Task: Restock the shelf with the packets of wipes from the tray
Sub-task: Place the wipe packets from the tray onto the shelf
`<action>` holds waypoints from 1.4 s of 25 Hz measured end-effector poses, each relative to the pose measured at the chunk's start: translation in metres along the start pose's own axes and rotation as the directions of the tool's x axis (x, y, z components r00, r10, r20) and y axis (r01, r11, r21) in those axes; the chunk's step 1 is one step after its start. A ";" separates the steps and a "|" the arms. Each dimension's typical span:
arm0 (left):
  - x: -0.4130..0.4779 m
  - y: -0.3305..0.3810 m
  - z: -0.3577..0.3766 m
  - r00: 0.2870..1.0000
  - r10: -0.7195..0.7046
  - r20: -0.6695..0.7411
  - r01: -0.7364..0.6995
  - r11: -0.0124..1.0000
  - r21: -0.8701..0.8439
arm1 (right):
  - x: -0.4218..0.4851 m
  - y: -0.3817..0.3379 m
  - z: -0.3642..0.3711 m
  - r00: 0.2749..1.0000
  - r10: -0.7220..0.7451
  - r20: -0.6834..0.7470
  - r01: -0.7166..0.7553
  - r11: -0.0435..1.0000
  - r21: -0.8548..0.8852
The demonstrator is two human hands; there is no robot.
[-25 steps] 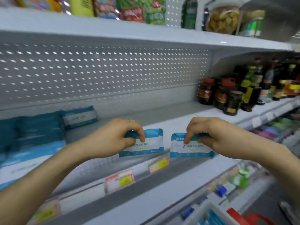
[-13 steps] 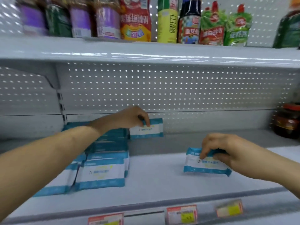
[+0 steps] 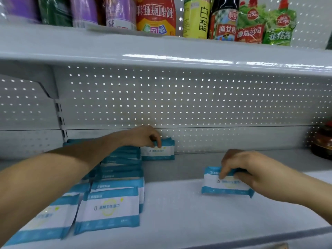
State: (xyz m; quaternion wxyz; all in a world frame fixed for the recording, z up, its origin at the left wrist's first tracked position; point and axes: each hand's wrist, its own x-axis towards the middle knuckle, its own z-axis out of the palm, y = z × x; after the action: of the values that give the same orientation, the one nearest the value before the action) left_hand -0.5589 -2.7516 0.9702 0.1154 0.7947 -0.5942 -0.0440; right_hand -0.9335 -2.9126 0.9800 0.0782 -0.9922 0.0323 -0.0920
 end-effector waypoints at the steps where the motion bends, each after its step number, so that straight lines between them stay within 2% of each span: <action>1: -0.001 -0.002 0.001 1.000 0.006 -0.010 -0.006 1.000 0.006 | 0.008 -0.002 0.001 1.000 0.009 0.013 -0.009 1.000 0.008; 8: -0.013 -0.015 -0.019 0.989 0.031 -0.142 -0.026 0.999 0.037 | 0.109 -0.020 0.021 1.000 -0.016 0.002 0.016 0.995 0.101; 11: -0.030 -0.015 -0.033 0.982 0.007 -0.188 -0.005 1.000 0.010 | 0.159 -0.028 0.041 0.999 -0.048 -0.004 0.048 0.994 0.096; 14: -0.052 -0.005 -0.046 0.971 0.045 -0.234 -0.043 0.999 0.016 | 0.195 -0.040 0.056 0.999 -0.042 -0.022 0.044 0.995 0.087; 21: -0.105 0.013 -0.052 0.955 0.043 -0.293 -0.058 0.997 -0.043 | 0.235 -0.047 0.087 0.997 0.006 -0.072 -0.004 1.000 0.026; 28: -0.101 0.036 -0.046 0.953 0.097 -0.288 -0.111 0.993 -0.031 | 0.194 -0.039 0.080 0.982 -0.004 -0.188 0.009 1.000 0.023; 35: -0.033 0.136 -0.003 0.950 0.257 -0.179 -0.251 0.966 0.058 | 0.058 -0.008 0.034 0.956 0.250 -0.152 -0.252 0.968 0.004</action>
State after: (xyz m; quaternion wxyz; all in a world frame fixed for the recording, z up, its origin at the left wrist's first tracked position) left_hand -0.6952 -2.7562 1.0028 0.1610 0.7143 -0.6788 0.0553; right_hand -0.8695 -2.9037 0.9587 0.0791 -0.9707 0.1645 -0.1562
